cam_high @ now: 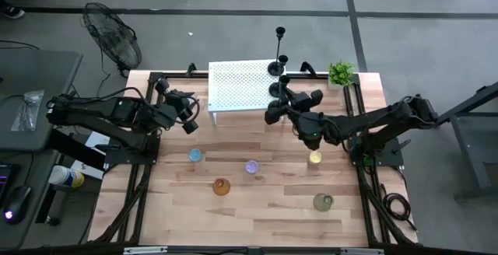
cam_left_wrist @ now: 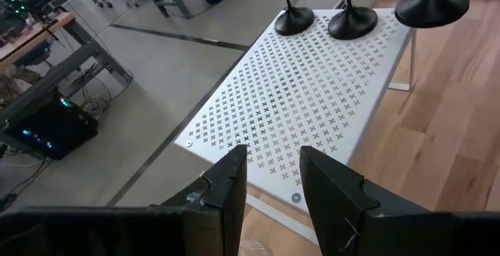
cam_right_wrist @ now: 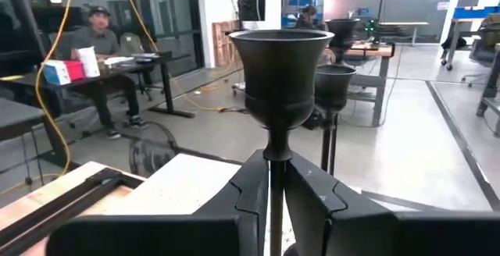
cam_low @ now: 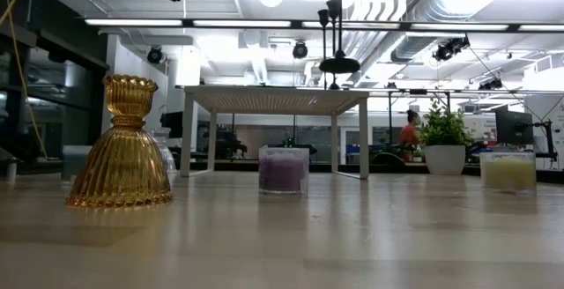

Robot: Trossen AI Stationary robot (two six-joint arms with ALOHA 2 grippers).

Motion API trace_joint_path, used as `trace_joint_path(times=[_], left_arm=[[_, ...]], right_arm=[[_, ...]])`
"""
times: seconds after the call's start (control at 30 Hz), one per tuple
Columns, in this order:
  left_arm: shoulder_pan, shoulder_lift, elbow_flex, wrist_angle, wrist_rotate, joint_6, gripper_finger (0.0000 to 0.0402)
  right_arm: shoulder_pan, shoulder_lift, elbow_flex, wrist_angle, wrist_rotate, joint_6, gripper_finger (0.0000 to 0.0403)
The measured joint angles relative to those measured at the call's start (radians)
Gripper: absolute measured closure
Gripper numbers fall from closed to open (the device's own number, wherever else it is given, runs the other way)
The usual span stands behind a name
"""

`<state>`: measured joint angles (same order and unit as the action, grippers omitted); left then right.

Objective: Pick & Place candle stick holders
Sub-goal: Put the black candle holder on the shelf

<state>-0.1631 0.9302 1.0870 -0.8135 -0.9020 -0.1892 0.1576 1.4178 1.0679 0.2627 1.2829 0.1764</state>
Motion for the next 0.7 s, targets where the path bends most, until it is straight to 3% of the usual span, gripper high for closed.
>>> trace_joint_path(times=[0.7], left_arm=[[0.000, 0.000, 0.000, 0.002, -0.001, -0.003, 0.0284]], right_arm=[[-0.074, 0.001, 0.000, -0.171, -0.052, 0.112, 0.0370]])
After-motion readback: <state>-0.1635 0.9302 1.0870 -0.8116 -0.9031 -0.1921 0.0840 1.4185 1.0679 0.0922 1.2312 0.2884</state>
